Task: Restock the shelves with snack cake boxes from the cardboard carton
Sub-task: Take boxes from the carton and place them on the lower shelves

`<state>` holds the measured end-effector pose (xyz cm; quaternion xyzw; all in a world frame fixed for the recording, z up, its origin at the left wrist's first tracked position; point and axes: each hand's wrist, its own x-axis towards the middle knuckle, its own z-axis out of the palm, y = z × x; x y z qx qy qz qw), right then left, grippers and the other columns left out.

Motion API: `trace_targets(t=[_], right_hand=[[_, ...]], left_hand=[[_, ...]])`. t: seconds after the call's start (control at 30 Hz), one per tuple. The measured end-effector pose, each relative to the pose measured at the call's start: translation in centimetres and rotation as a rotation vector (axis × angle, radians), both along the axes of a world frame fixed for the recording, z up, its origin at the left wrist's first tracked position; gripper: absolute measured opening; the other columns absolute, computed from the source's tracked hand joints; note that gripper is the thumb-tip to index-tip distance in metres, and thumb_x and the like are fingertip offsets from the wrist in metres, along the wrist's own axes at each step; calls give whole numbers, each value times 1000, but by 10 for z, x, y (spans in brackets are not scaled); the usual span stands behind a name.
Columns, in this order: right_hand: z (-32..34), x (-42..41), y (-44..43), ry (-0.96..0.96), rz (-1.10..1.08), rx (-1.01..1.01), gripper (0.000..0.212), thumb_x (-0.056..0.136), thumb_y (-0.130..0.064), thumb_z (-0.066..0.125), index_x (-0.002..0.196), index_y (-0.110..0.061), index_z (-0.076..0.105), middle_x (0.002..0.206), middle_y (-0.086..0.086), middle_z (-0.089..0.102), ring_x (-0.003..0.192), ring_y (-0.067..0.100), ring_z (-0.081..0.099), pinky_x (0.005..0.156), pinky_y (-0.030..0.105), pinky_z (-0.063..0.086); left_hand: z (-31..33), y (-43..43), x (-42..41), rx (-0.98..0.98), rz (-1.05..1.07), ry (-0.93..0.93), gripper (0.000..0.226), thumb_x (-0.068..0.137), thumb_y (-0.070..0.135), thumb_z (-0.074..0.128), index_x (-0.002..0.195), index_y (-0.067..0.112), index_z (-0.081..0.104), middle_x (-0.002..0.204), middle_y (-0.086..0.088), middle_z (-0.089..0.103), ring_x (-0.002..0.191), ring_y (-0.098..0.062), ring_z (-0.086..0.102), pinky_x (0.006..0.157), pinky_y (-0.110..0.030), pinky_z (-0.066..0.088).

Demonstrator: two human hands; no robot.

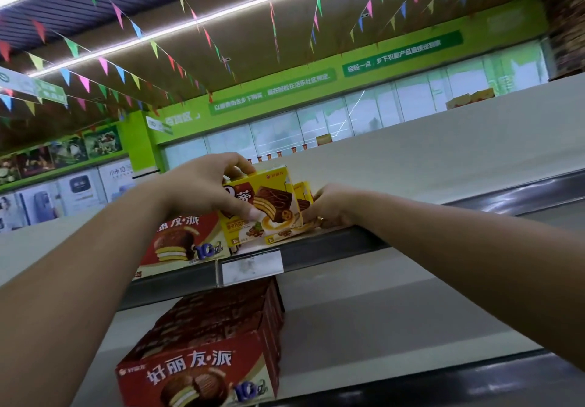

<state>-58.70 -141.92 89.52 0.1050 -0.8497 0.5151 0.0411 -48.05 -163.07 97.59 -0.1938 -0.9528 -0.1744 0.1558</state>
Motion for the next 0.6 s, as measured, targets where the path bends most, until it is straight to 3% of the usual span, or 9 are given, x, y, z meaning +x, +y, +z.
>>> trace_targets(t=[0.03, 0.1, 0.2, 0.3, 0.4, 0.6], right_hand=[[-1, -1, 0, 34, -29, 83, 42, 86, -24, 81, 119, -4, 65, 115, 11, 70, 90, 19, 65, 79, 30, 58], [-1, -1, 0, 109, -102, 246, 40, 85, -28, 80, 115, -4, 68, 112, 13, 72, 93, 21, 67, 90, 36, 59], [-2, -2, -3, 212, -177, 379, 29, 92, -19, 68, 114, -2, 70, 116, 15, 71, 107, 26, 68, 94, 36, 56], [-3, -3, -3, 213, -174, 408, 23, 91, -16, 67, 109, -4, 73, 110, 12, 73, 103, 25, 70, 87, 32, 58], [-3, -6, -2, 185, -145, 383, 22, 88, -19, 71, 105, -5, 75, 105, 11, 74, 99, 23, 71, 88, 35, 61], [-2, -3, 2, 196, -200, 271, 9, 93, -5, 58, 97, -2, 66, 91, 8, 66, 68, 15, 59, 57, 23, 49]], left_hand=[[-1, 3, -3, -4, 1, -1, 83, 53, 50, 96, 125, 35, 57, 125, 6, 62, 108, -19, 65, 95, -48, 56], [-3, 8, -7, -12, 5, -7, 82, 54, 48, 91, 127, 33, 56, 125, 6, 62, 108, -19, 65, 94, -47, 56], [-8, 14, -12, 5, -5, -28, 79, 57, 42, 92, 126, 31, 56, 123, 5, 62, 105, -19, 67, 88, -42, 59], [-12, 16, -18, 6, 1, -43, 71, 66, 32, 92, 127, 30, 56, 123, 5, 62, 102, -18, 68, 81, -34, 59], [-14, 12, -22, -3, 12, -63, 72, 63, 36, 93, 125, 33, 56, 124, 6, 61, 104, -18, 68, 85, -37, 59], [-21, 12, -29, 24, 31, -104, 65, 71, 28, 91, 127, 29, 57, 121, 5, 64, 99, -17, 71, 78, -31, 58]])
